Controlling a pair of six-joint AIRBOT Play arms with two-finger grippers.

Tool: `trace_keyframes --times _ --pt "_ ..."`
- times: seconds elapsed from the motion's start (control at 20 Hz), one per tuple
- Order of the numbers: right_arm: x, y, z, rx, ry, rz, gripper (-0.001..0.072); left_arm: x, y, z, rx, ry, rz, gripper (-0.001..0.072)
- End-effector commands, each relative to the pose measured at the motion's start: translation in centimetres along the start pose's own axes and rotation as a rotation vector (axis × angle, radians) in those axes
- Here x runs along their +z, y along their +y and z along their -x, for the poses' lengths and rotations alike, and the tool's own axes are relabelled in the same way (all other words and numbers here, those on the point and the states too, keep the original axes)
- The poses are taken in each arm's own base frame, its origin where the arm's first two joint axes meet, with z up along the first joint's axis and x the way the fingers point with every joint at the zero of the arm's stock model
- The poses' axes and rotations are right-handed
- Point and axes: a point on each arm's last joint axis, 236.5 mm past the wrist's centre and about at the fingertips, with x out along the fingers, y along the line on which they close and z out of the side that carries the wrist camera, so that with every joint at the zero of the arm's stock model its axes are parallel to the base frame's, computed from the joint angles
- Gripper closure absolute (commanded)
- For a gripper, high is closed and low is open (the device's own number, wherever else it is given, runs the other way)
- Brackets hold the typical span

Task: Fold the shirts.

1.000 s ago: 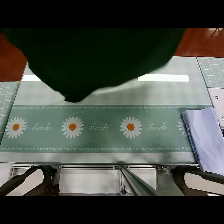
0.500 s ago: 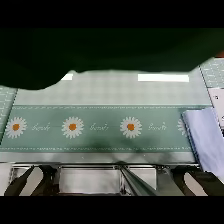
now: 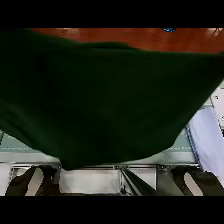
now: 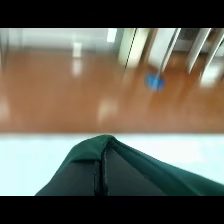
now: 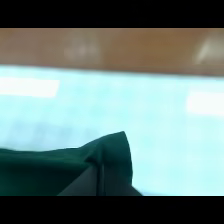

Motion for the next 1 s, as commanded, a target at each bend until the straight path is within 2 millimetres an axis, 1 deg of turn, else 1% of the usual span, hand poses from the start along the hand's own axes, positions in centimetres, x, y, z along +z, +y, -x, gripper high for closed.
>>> trace_keyframes --times 0.0,0.05,0.15,0.2,0.3,0.35,0.45,0.55,0.6,0.65,0.7,0.75,0.8,0.85,0.9,0.95 --pt "-3.6 -1.6 -7.5 0.037 0.133 -0.058 0.0691 -9.3 5.7 -8.4 0.003 0.277 0.181 0.0689" --pt "-4.1 -2.4 -10.2 0.038 0.170 -0.081 0.0691 -11.8 7.1 -11.3 -0.004 0.350 0.226 0.0689" --pt "-5.1 -4.2 -16.1 0.040 0.224 -0.123 0.0690 -16.0 9.0 -17.0 -0.020 0.464 0.292 0.0689" --pt "-5.7 -5.2 -19.1 0.034 0.243 -0.156 0.0691 -17.7 9.7 -19.8 -0.019 0.494 0.316 0.0690" --pt "-7.8 -6.5 -25.0 0.053 0.311 -0.245 0.0690 -20.9 11.3 -25.3 -0.005 0.534 0.352 0.0689" --pt "-8.6 -6.9 -27.4 0.064 0.344 -0.271 0.0690 -22.3 12.2 -27.9 0.001 0.552 0.364 0.0689" --pt "-9.7 -7.8 -31.9 0.081 0.393 -0.320 0.0690 -24.8 13.6 -32.0 0.006 0.593 0.393 0.0689" --pt "-9.8 -9.2 -35.7 0.069 0.410 -0.370 0.0690 -26.2 14.6 -35.1 -0.007 0.607 0.443 0.0690" --pt "-9.6 -9.6 -37.1 0.067 0.409 -0.408 0.0689 -26.3 14.7 -36.1 -0.023 0.602 0.473 0.0689" --pt "-9.2 -9.9 -38.4 0.075 0.401 -0.457 0.0646 -26.4 14.6 -36.9 -0.040 0.599 0.497 0.0681" --pt "-8.6 -10.1 -39.1 0.092 0.387 -0.500 0.0456 -26.4 14.5 -37.2 -0.050 0.604 0.506 0.0548" --pt "-7.7 -10.4 -39.3 0.108 0.370 -0.531 0.0327 -26.2 14.3 -37.0 -0.058 0.619 0.514 0.0211" --pt "-6.7 -11.3 -38.8 0.109 0.360 -0.550 0.0304 -26.0 14.4 -36.1 -0.065 0.649 0.499 0.0200" --pt "-5.7 -12.5 -37.5 0.105 0.356 -0.540 0.0304 -26.1 15.3 -34.4 -0.061 0.716 0.451 0.0200" --pt "-4.9 -14.0 -35.8 0.088 0.359 -0.510 0.0304 -26.6 17.0 -32.2 -0.018 0.795 0.433 0.0200" --pt "-4.6 -15.7 -33.8 0.059 0.372 -0.477 0.0304 -27.3 19.1 -29.4 0.050 0.886 0.442 0.0201"
